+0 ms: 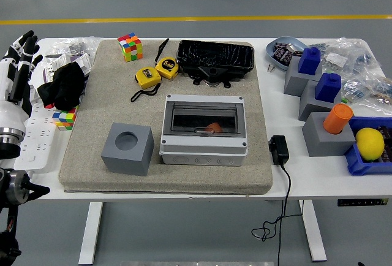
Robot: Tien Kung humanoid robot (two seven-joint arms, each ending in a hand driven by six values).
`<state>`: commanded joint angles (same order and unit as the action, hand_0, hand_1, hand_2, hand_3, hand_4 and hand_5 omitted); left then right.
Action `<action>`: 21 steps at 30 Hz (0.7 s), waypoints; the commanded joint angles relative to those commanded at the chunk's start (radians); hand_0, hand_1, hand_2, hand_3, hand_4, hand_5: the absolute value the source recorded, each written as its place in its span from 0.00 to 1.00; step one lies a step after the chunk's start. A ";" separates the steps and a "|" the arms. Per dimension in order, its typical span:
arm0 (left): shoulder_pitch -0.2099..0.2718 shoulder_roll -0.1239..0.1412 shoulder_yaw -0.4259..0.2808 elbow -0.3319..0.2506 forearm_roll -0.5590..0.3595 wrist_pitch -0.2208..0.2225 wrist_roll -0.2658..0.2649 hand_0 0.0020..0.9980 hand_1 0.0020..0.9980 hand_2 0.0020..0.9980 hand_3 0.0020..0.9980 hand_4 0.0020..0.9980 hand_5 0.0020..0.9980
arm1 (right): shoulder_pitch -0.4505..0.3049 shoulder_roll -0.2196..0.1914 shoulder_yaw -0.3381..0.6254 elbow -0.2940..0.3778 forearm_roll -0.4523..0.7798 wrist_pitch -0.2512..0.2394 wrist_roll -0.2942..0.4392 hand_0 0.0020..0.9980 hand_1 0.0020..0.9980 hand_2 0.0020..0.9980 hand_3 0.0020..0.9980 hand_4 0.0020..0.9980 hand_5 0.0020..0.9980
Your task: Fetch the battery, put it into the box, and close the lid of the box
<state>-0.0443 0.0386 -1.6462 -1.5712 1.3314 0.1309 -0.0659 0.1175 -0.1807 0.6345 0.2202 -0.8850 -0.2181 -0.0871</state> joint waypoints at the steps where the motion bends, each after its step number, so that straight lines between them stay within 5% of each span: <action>1: 0.000 0.000 0.001 0.000 0.002 0.000 0.000 0.85 0.90 0.90 0.87 1.00 0.82 | 0.000 0.000 0.000 0.000 0.000 0.000 0.000 0.75 0.69 0.70 0.74 1.00 1.00; 21: 0.002 -0.001 0.000 0.000 0.008 -0.001 -0.003 0.84 0.87 0.87 0.85 1.00 0.82 | 0.000 0.001 0.006 0.000 -0.005 0.001 -0.001 0.75 0.69 0.70 0.74 1.00 1.00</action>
<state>-0.0425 0.0375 -1.6462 -1.5711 1.3390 0.1294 -0.0692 0.1170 -0.1795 0.6406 0.2206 -0.8901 -0.2170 -0.0881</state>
